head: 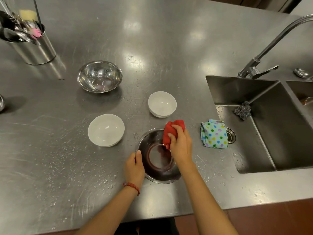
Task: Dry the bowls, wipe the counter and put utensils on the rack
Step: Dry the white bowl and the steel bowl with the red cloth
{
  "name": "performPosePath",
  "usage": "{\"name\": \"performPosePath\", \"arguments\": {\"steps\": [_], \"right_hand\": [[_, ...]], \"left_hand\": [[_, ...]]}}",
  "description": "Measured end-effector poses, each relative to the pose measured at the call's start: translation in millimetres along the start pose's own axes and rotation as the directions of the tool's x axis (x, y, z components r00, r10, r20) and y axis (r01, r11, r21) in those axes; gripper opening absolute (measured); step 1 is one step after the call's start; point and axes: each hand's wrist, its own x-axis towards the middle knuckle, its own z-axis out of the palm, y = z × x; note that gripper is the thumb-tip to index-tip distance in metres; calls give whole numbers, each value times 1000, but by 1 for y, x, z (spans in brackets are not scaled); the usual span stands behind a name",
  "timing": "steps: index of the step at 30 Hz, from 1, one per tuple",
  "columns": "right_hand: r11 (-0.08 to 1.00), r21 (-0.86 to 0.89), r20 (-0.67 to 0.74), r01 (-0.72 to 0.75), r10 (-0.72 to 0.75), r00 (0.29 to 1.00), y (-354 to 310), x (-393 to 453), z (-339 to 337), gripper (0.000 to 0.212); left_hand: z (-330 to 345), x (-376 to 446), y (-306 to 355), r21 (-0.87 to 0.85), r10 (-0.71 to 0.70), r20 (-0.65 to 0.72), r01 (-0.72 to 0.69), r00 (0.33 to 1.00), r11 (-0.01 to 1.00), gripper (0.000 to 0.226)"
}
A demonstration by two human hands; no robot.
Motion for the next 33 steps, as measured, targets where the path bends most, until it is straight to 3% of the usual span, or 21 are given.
{"name": "performPosePath", "arguments": {"steps": [4, 8, 10, 14, 19, 23, 33], "right_hand": [[999, -49, 70, 0, 3, 998, -11, 7, 0, 34], [992, 60, 269, 112, -124, 955, -33, -3, 17, 30], [986, 97, 305, 136, -160, 939, -38, -8, 22, 29], [987, -58, 188, 149, -136, 973, -32, -7, 18, 30], [957, -278, 13, -79, 86, 996, -12, 5, -14, 31], [957, -219, -5, -190, 193, 981, 12, -7, -40, 30], [964, -20, -21, -264, 264, 964, 28, -80, -55, 33]], "left_hand": [[2, 3, 4, 6, 6, 2, -6, 1000, 1000, 43], [6, 2, 1, -25, -5, 11, 5, 1000, 1000, 42], [6, 2, -1, -23, 0, 7, 0, 1000, 1000, 40], [4, 5, -1, -16, 1, 8, -1, 1000, 1000, 41], [5, 2, 0, 15, 19, -8, -19, 1000, 1000, 45], [8, -1, 0, 3, 20, -6, -20, 1000, 1000, 44], [13, -7, -4, -22, -40, -1, 40, 999, 999, 40]]}}
